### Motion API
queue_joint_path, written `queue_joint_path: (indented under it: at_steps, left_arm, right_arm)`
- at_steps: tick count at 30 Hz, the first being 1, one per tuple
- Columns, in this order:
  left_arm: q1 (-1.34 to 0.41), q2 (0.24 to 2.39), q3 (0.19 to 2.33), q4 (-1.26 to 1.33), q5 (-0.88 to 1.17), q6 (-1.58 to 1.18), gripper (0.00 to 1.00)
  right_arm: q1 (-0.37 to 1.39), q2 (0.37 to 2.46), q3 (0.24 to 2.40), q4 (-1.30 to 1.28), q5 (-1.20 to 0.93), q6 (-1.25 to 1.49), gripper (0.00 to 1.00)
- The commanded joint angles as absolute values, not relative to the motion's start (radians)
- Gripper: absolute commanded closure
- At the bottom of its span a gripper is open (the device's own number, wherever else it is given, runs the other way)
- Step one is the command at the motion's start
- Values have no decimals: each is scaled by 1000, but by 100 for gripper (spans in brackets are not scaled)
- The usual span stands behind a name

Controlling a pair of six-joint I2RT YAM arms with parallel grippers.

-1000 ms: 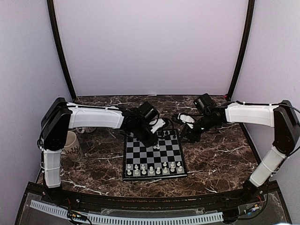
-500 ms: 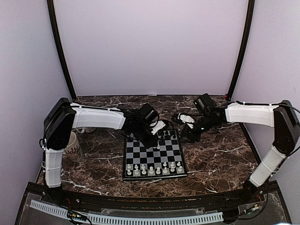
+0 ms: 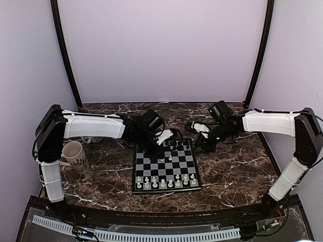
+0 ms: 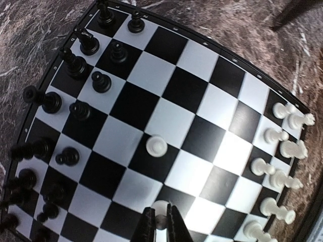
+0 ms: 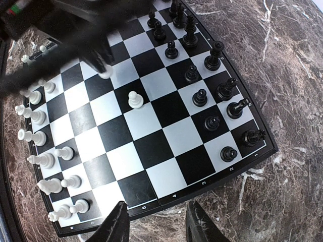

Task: Set up the chess pieces on the board
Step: Pick up the pawn from the chessboard, then place the pawn on d2.

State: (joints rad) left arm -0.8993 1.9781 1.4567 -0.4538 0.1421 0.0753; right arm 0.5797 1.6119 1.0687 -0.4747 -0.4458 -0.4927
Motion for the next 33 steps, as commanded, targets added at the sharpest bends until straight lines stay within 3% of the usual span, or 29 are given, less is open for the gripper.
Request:
queue_joint_path:
  at_steps: [1, 9, 33]
  left_arm:
    - [-899, 1808, 1347, -434, 265, 101, 98]
    - [-928, 1781, 1263, -456, 337, 143, 98]
    - [-983, 1873, 1290, -471, 324, 175, 97]
  right_arm:
    - [584, 1609, 1089, -474, -444, -499, 61]
    - [584, 1613, 1092, -476, -448, -497, 61]
    - [584, 1624, 1093, -479, -446, -499, 61]
